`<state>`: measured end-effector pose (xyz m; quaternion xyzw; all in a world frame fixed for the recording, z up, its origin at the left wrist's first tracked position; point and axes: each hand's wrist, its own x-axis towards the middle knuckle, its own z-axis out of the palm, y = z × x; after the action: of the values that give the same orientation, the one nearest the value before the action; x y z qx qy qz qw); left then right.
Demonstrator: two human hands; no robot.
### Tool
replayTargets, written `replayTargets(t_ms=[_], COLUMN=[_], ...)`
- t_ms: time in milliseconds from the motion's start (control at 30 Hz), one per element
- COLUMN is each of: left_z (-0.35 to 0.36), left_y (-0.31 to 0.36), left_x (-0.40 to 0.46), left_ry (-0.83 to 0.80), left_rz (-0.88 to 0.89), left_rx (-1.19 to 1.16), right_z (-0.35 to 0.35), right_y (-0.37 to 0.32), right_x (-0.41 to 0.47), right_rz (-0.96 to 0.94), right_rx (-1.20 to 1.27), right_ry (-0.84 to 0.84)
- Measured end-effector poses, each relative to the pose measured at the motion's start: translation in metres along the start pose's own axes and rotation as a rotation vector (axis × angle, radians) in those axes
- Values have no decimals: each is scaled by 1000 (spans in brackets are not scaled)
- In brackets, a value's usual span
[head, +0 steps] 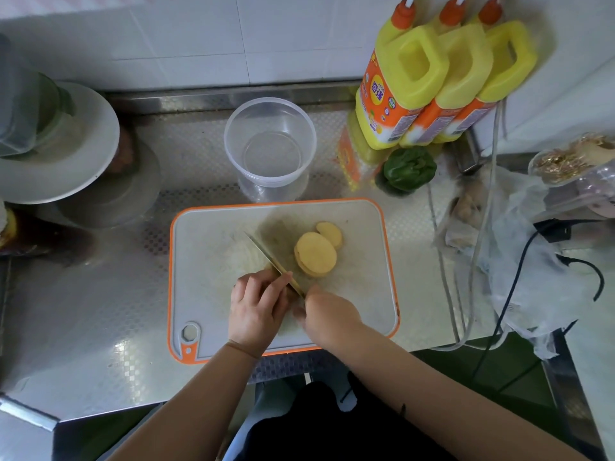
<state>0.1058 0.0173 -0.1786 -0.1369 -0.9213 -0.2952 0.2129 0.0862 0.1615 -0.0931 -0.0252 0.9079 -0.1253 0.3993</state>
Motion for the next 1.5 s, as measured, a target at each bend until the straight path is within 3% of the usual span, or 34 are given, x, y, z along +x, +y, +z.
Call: replayTargets(t_ms=[67,133,233,433,600,833,1067,1133,1300,1500], left_z=[0,0,-1,-2,-1,-2,-2,-1,-1,-6], left_y=[2,2,0,0,0,1,3,3,3,7], left_x=[1,2,1,-1,0,3,4,4,3,6], left_ry=[8,11,13,7,3,8,10,15,16,27], left_rz=[-8,-4,6,2,7,13,14,12,8,-60], left_rx=[-5,0,11,20,15,8,18,21,32,-55], right_z=[-11,-21,-26,-22,-15,-42,-54,-53,-22,8], right_y=[10,20,23,16,16,38,48,43,19,6], right_x=[0,0,6,14,16,26,25,8,-29,-9], right_rz=[41,54,-39,-194,-93,85,240,208,-62,-73], right_rx=[155,237,129,99,151,443,329,189,148,93], right_ry=[-87,-14,179,303,405,320,310,297,-4,160])
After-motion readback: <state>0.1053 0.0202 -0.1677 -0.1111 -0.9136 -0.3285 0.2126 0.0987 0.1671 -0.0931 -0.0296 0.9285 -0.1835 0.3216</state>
